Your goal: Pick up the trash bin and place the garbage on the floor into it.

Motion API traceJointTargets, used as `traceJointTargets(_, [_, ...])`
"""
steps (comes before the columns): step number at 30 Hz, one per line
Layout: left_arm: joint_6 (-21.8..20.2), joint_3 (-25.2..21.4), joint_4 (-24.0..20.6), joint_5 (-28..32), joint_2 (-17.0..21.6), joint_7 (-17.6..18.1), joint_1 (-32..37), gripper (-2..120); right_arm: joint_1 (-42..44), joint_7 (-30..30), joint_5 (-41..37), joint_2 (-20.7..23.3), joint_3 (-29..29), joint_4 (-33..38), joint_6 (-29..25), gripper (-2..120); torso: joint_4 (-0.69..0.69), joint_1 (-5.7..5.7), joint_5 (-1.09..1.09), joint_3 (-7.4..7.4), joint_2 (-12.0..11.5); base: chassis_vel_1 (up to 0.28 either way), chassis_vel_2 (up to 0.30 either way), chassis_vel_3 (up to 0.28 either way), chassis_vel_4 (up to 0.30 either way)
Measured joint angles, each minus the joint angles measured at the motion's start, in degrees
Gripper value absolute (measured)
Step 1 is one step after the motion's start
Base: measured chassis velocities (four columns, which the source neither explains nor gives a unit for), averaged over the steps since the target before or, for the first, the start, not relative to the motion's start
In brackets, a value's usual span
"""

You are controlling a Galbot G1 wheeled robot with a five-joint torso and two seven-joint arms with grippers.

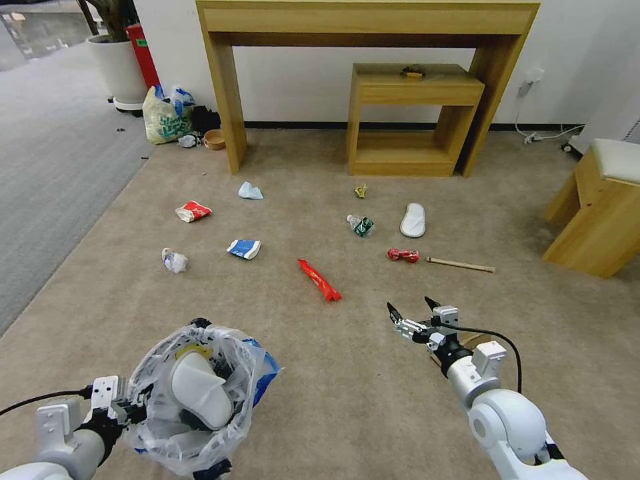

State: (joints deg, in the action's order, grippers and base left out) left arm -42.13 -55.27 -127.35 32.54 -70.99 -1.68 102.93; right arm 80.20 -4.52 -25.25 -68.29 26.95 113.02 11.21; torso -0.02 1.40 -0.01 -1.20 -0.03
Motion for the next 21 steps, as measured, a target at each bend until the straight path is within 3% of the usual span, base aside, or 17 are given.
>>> traceJointTargets(10, [0.0, -0.97, -0.56, -0.1, -0.29, -0.75, 1.4, 0, -0.04, 0.04, 0.1, -0.11, -0.18, 0.12, -0.02, 100, 0.0, 0.0, 0.0, 0.0, 0.0, -0.011, -0.012, 0.011, 0.016])
traceJointTargets(21, [0.0, -0.62, -0.92, -0.77, -1.2, -1.13, 1.95, 0, 0.13, 0.04, 0.42, -0.19, -0.31, 0.1, -0.22, 100, 0.0, 0.0, 0.01, 0.0, 0.0, -0.101, -0.093, 0.109, 0.107])
